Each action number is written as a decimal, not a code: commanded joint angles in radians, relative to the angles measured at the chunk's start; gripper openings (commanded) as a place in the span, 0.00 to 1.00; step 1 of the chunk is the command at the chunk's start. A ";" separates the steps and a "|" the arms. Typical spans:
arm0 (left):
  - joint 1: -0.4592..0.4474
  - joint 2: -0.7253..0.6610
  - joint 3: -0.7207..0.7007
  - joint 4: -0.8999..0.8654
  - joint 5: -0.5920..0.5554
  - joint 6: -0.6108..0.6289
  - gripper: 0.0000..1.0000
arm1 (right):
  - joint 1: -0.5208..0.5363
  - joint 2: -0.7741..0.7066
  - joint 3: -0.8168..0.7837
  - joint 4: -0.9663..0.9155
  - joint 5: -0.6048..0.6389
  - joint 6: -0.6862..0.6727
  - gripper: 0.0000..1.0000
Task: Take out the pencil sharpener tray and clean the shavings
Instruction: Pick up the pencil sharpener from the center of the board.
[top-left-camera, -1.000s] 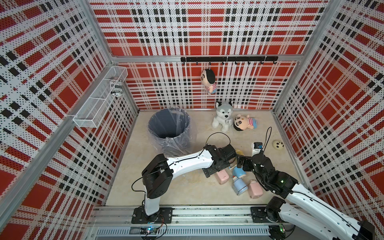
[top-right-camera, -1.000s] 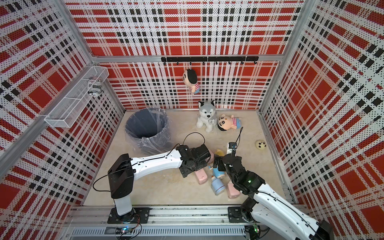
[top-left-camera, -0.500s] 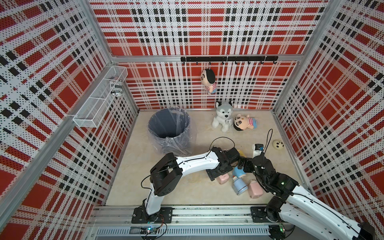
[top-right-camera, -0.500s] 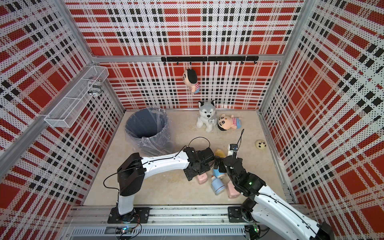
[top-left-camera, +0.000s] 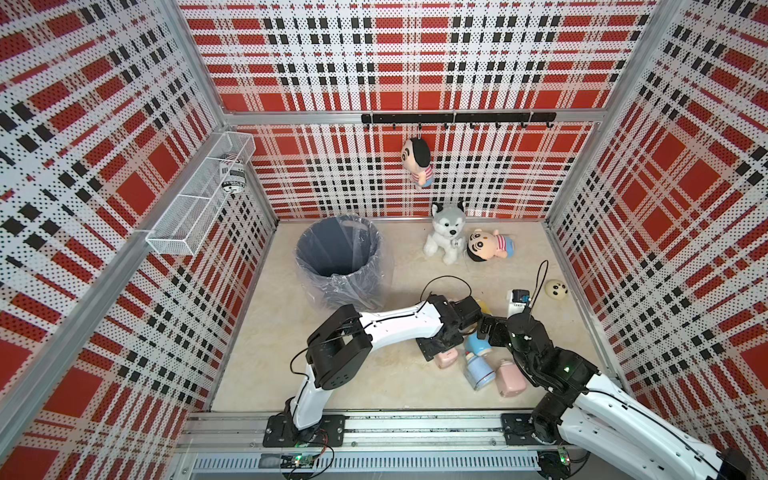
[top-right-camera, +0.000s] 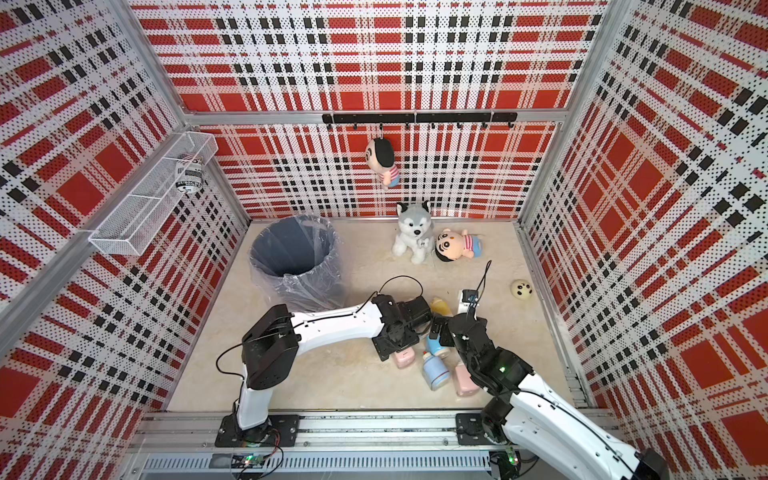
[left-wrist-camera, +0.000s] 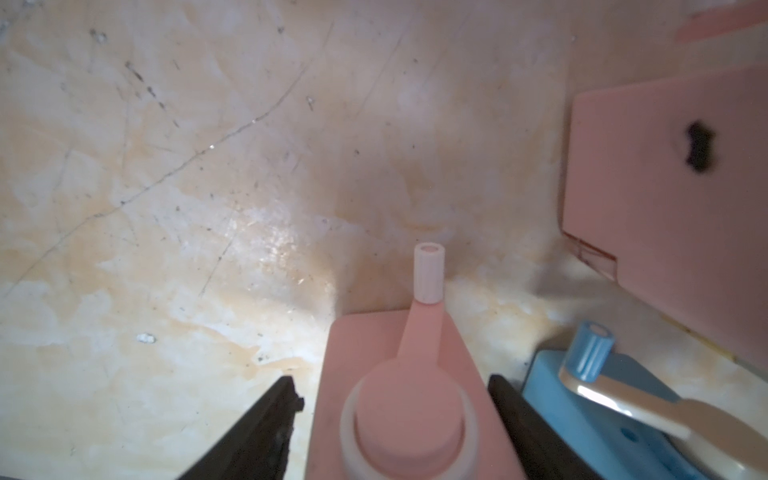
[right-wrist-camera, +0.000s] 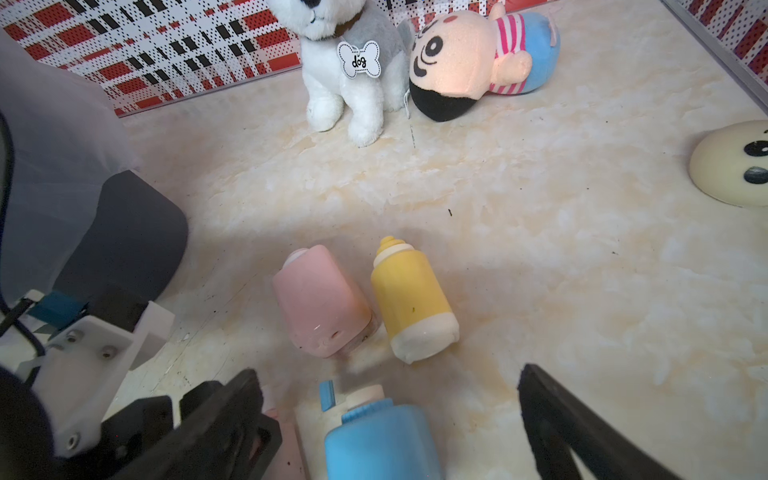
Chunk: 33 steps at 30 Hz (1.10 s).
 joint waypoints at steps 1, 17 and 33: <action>-0.004 0.012 0.024 -0.019 -0.013 -0.003 0.67 | -0.007 0.003 -0.011 0.019 -0.015 -0.011 1.00; 0.008 -0.140 -0.092 -0.025 -0.055 -0.053 0.55 | -0.006 -0.003 -0.044 0.156 -0.200 -0.085 1.00; 0.185 -0.557 -0.550 0.014 -0.057 -0.086 0.54 | 0.219 0.165 -0.094 0.527 -0.289 -0.193 1.00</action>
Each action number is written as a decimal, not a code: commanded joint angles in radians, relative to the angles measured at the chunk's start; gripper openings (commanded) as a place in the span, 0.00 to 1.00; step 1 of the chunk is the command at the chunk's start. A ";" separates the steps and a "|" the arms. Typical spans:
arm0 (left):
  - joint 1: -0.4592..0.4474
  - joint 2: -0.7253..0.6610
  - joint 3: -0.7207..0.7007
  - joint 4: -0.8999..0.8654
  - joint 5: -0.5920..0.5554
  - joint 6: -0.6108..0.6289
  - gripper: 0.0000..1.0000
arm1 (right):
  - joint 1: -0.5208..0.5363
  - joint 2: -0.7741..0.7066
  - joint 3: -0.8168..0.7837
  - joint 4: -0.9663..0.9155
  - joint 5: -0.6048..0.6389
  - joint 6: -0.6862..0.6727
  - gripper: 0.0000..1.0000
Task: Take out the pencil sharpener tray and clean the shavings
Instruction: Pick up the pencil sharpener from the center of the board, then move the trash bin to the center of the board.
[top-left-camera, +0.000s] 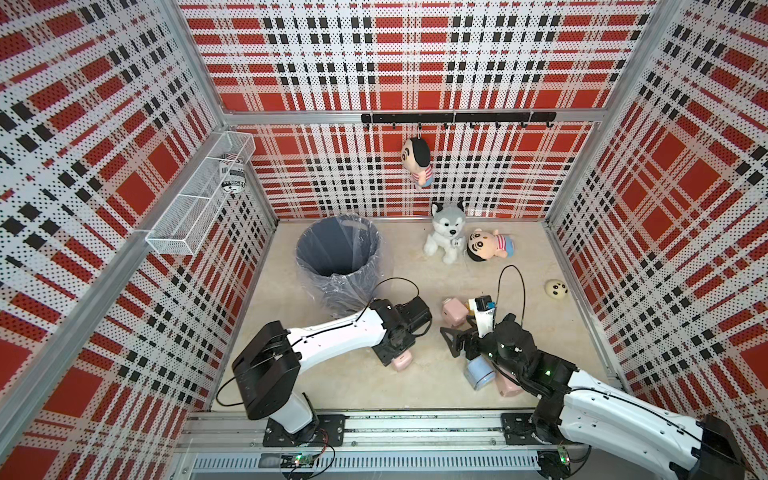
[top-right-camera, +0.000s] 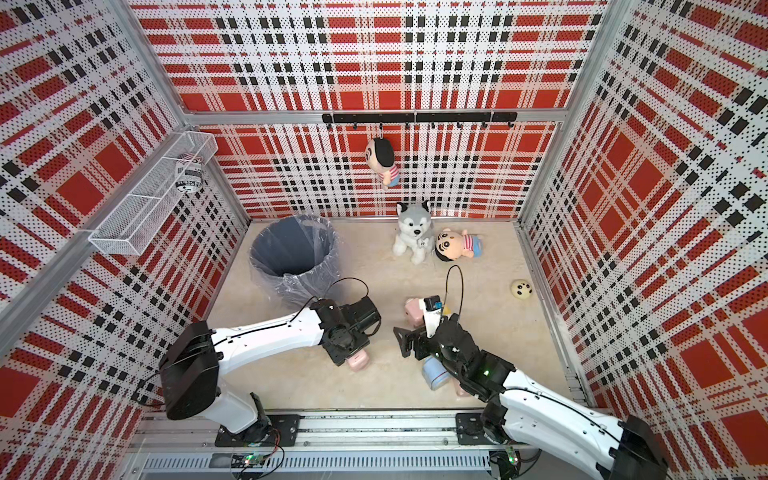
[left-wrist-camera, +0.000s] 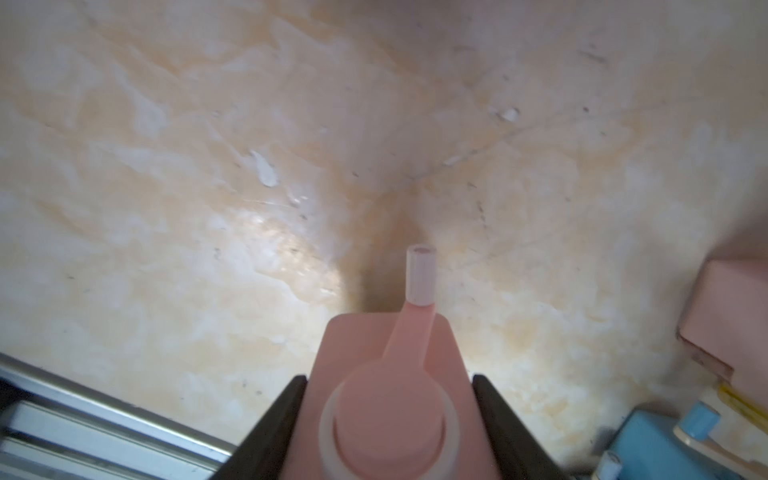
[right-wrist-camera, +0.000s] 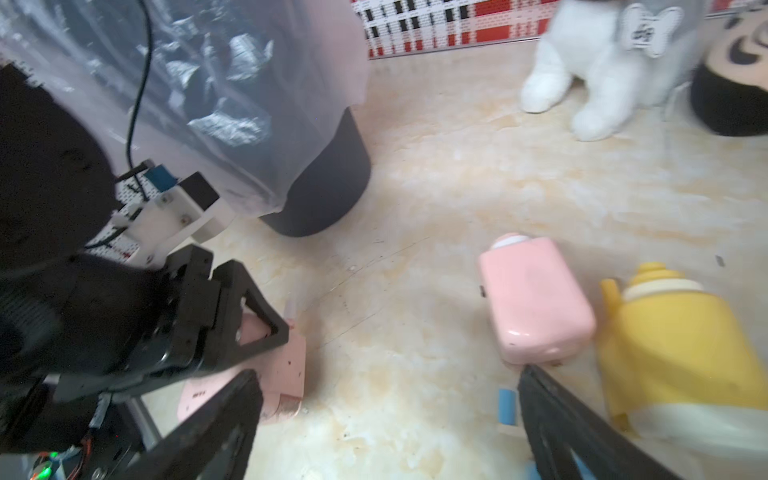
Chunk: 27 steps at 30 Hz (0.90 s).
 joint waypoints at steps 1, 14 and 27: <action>0.036 -0.090 -0.053 0.000 -0.023 -0.017 0.54 | 0.018 0.053 0.005 0.117 -0.003 -0.034 1.00; 0.345 -0.208 -0.094 -0.075 -0.113 0.205 0.54 | 0.024 0.164 0.050 0.167 -0.021 -0.027 1.00; 0.490 0.007 0.065 0.040 -0.207 0.434 0.56 | 0.025 0.167 0.080 0.128 0.010 -0.025 1.00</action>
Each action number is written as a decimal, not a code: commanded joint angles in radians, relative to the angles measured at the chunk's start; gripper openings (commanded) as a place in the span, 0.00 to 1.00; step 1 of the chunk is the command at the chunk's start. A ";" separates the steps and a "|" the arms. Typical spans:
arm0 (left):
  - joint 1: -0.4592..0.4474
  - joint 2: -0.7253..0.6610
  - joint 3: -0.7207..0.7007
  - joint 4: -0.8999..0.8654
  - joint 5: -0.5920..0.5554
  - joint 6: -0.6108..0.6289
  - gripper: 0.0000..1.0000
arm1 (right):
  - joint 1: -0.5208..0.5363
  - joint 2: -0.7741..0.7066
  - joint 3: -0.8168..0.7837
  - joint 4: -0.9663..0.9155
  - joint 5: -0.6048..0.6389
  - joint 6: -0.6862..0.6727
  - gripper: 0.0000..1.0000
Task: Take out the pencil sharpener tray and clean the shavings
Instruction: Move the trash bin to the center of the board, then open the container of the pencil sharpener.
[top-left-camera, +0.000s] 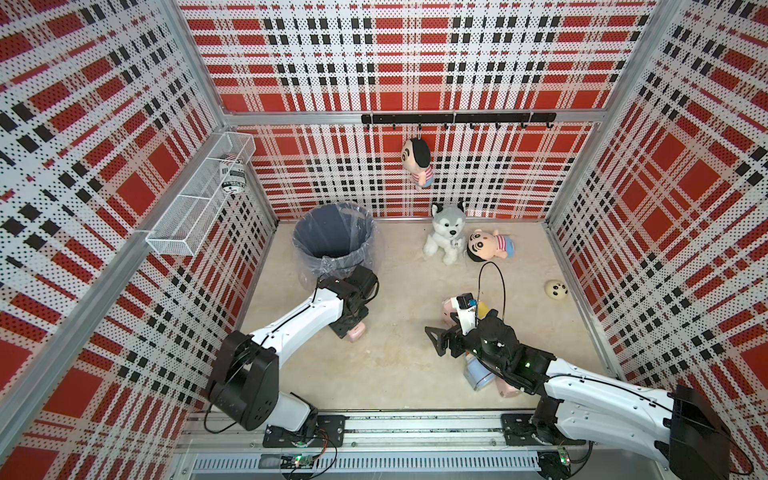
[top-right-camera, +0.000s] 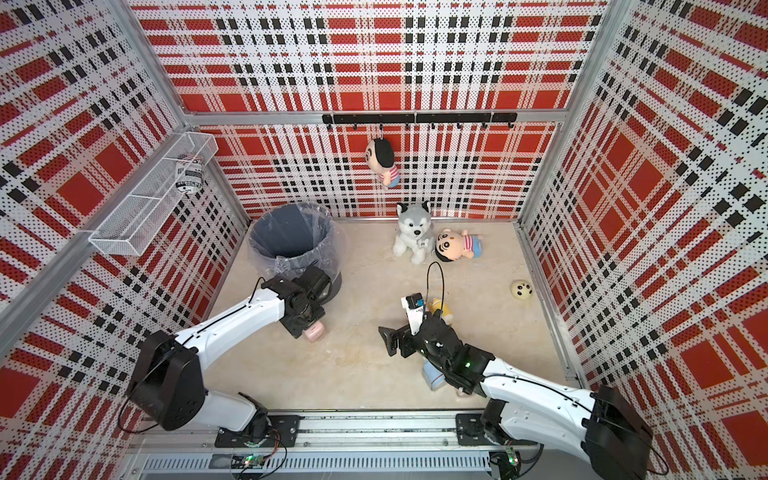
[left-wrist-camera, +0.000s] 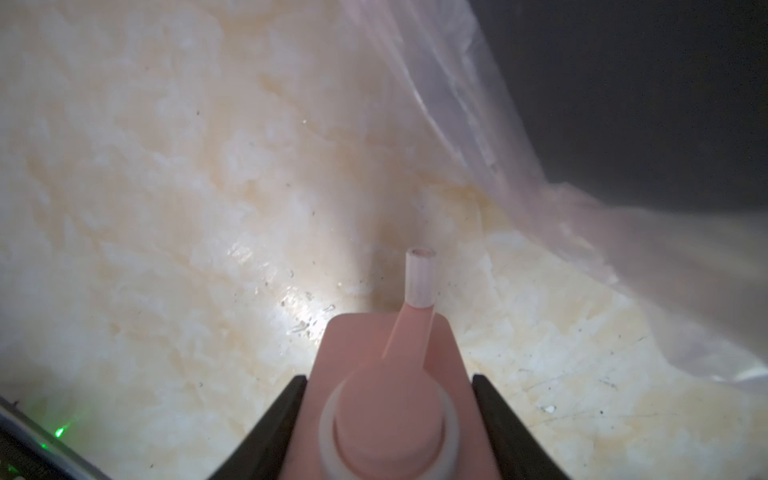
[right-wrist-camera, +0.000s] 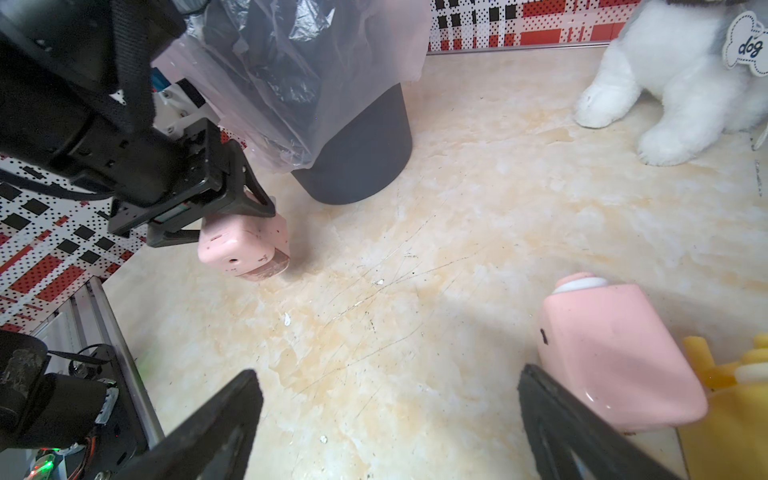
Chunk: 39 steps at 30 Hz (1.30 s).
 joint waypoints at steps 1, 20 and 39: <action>0.040 0.054 0.062 0.057 -0.061 0.093 0.56 | 0.007 -0.001 0.032 -0.006 0.023 -0.004 1.00; -0.093 -0.188 -0.085 -0.029 0.078 -0.171 0.57 | 0.130 0.281 0.016 0.389 -0.016 -0.059 1.00; 0.131 -0.308 -0.210 -0.067 0.268 -0.041 0.56 | 0.326 0.792 0.235 0.698 0.065 -0.319 0.93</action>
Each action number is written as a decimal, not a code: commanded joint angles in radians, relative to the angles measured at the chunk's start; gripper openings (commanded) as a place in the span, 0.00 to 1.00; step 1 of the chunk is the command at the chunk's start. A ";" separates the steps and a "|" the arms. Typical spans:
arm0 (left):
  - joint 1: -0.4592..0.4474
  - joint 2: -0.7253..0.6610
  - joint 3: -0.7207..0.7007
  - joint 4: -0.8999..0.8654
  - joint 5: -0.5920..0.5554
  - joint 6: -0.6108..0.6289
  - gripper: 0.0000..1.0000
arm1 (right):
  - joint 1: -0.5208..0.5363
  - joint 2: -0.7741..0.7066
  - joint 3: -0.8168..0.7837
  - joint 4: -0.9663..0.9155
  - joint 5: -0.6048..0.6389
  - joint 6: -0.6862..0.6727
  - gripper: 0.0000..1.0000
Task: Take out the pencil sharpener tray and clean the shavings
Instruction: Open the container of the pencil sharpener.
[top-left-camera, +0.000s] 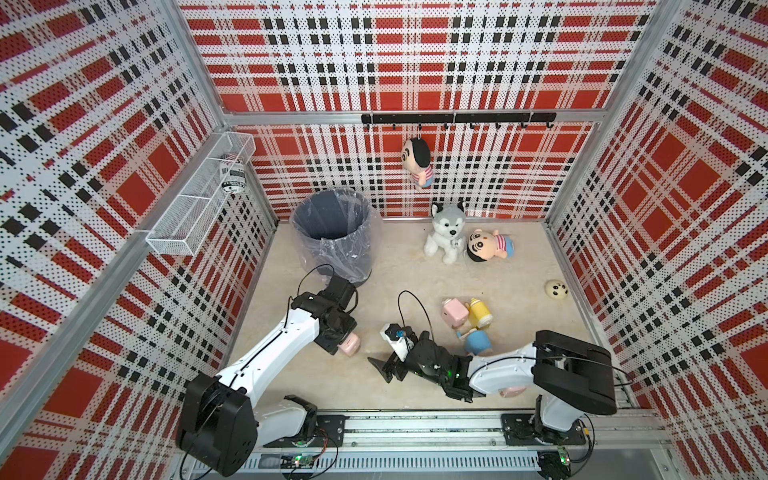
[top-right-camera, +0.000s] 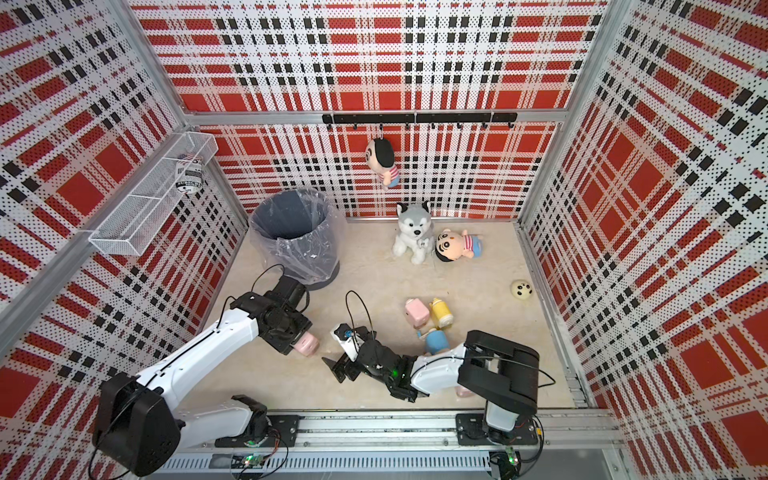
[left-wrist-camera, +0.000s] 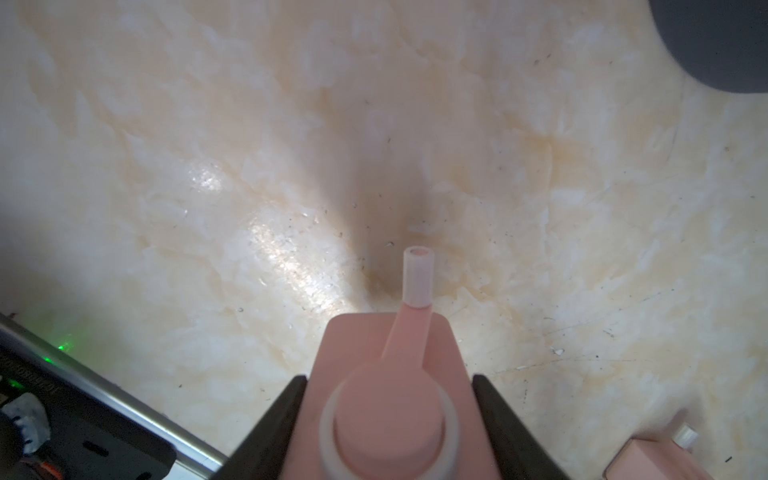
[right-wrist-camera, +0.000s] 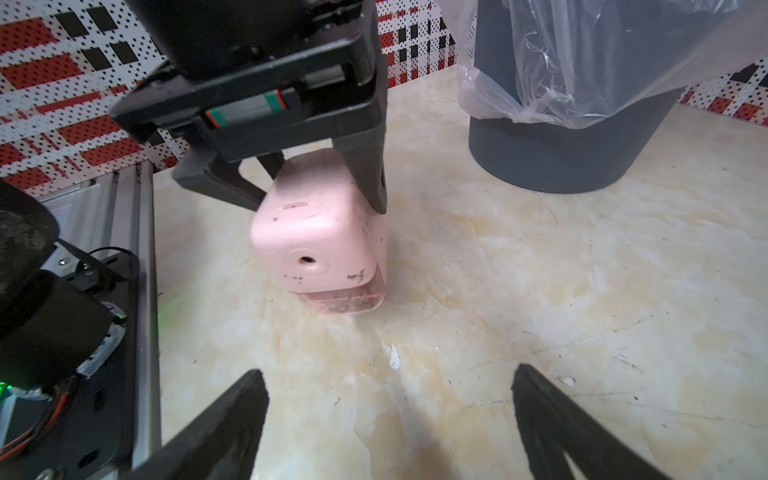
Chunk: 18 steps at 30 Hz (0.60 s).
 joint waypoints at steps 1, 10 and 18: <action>0.041 -0.033 -0.019 -0.016 0.045 0.047 0.56 | 0.019 0.056 0.045 0.076 0.010 -0.058 0.93; 0.098 -0.038 -0.030 -0.029 0.069 0.094 0.56 | 0.051 0.189 0.141 0.078 0.013 -0.157 0.95; 0.103 -0.021 -0.032 -0.028 0.071 0.103 0.57 | 0.062 0.253 0.182 0.106 0.039 -0.211 1.00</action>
